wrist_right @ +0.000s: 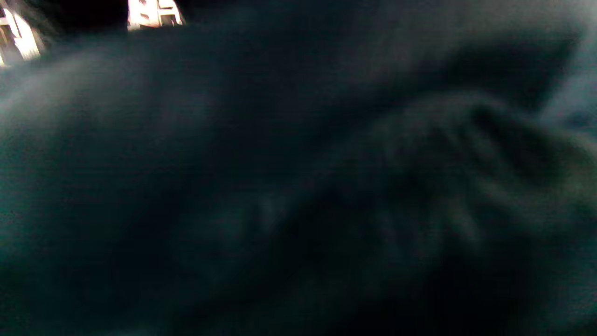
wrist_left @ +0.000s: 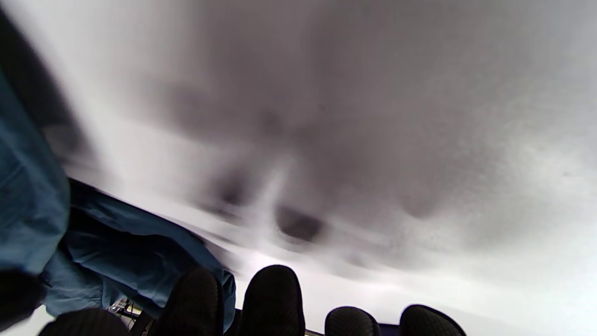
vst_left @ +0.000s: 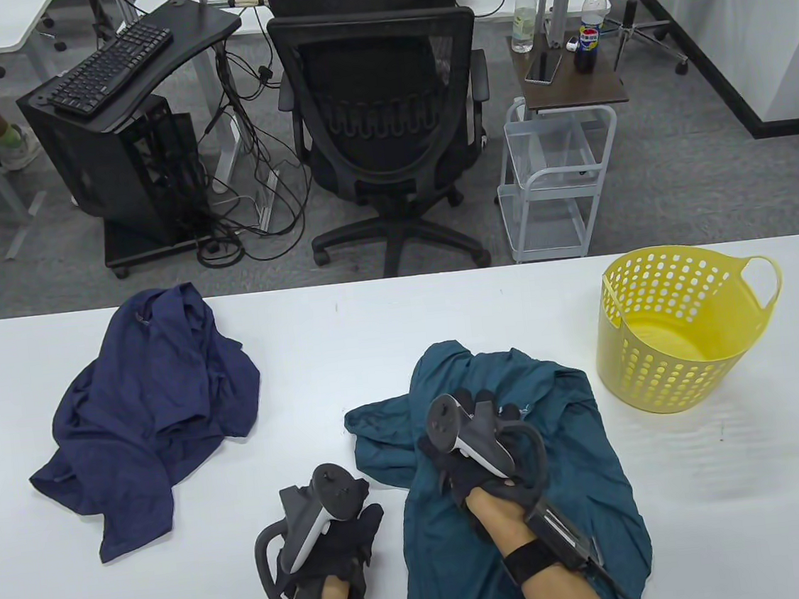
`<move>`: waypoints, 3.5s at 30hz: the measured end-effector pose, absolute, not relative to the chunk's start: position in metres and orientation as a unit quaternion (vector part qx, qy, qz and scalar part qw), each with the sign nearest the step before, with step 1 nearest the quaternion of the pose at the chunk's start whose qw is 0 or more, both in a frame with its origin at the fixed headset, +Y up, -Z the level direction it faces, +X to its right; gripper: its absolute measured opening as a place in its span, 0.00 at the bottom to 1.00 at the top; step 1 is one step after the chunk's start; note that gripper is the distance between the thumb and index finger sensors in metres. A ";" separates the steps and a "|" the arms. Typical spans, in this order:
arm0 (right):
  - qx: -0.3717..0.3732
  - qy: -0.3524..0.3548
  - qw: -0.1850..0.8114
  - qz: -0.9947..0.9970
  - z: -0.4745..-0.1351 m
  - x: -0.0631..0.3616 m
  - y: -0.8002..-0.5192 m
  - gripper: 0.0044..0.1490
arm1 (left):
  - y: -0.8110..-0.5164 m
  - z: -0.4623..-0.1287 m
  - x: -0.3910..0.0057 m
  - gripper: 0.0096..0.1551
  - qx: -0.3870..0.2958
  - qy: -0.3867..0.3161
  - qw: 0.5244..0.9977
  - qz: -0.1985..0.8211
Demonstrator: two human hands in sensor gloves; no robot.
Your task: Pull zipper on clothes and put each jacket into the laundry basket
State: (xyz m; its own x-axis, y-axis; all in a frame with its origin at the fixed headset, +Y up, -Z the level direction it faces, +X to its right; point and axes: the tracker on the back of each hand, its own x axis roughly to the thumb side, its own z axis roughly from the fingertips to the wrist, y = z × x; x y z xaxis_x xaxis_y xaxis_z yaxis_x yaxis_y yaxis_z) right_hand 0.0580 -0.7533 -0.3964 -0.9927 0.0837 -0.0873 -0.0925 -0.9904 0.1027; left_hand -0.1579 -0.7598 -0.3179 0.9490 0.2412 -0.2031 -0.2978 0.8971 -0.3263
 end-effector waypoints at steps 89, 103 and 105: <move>0.017 -0.103 0.186 0.977 -0.309 0.119 -0.745 0.22 | -0.717 -0.296 -0.135 0.28 0.049 0.098 0.991 0.083; 0.138 -0.079 0.243 0.957 -0.289 0.072 -0.720 0.61 | -0.737 -0.305 -0.140 0.24 -0.104 -0.031 0.906 0.408; 0.111 -0.097 0.215 0.965 -0.292 0.065 -0.725 0.55 | -0.739 -0.305 -0.136 0.29 -0.110 -0.039 0.909 0.400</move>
